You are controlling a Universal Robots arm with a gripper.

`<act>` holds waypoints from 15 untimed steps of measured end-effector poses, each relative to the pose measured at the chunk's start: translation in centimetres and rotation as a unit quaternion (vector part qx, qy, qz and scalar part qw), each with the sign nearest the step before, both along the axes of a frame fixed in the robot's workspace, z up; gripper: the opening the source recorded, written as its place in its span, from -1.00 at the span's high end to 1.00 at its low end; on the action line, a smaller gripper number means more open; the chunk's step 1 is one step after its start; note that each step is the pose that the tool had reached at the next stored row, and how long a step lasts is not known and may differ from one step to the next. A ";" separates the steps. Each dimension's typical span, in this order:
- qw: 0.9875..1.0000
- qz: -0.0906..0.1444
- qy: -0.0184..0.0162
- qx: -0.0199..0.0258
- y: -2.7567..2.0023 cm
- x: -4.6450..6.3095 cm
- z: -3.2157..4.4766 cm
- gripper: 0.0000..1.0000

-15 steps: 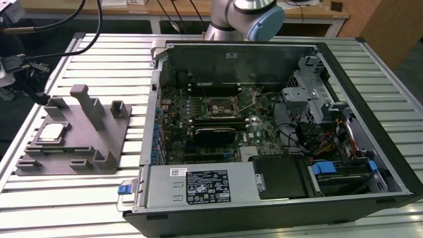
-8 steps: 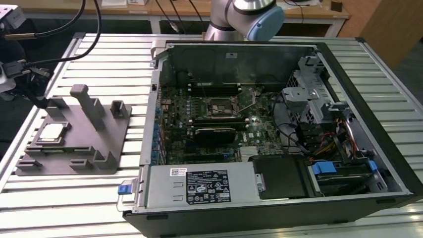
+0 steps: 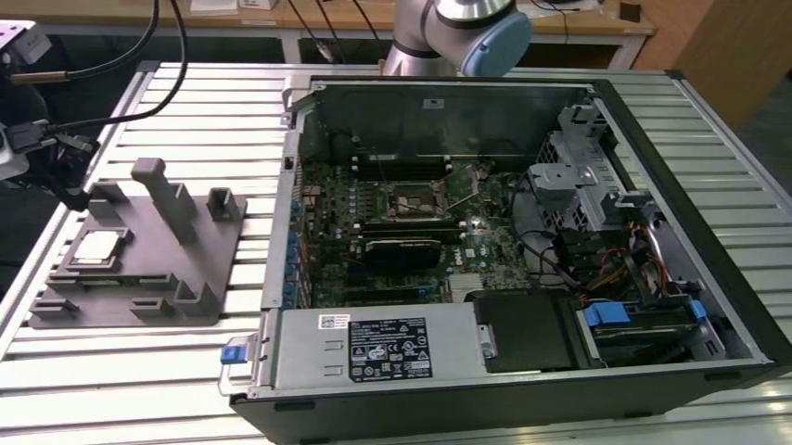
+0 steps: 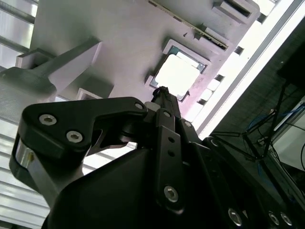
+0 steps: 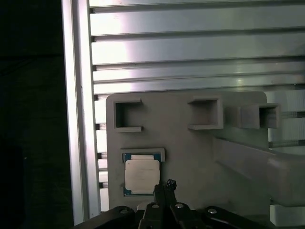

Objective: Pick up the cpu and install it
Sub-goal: 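Pick up the cpu and move it towards the insertion slot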

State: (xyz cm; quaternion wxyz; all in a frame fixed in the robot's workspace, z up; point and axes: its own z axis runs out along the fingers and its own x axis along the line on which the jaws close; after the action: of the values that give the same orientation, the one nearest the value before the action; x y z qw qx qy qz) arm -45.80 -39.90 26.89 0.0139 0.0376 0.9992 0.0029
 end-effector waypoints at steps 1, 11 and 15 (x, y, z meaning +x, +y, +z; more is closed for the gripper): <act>1.000 0.000 0.000 -0.001 0.00 0.0 -0.14 0.79; 1.000 0.000 0.000 -0.001 -0.07 -0.5 -1.72 0.79; 1.000 0.000 0.000 -0.001 -0.27 -0.6 -2.36 0.79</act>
State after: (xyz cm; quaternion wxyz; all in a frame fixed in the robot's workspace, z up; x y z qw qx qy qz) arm -46.36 -40.17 24.52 0.0139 0.0376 0.9992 0.0019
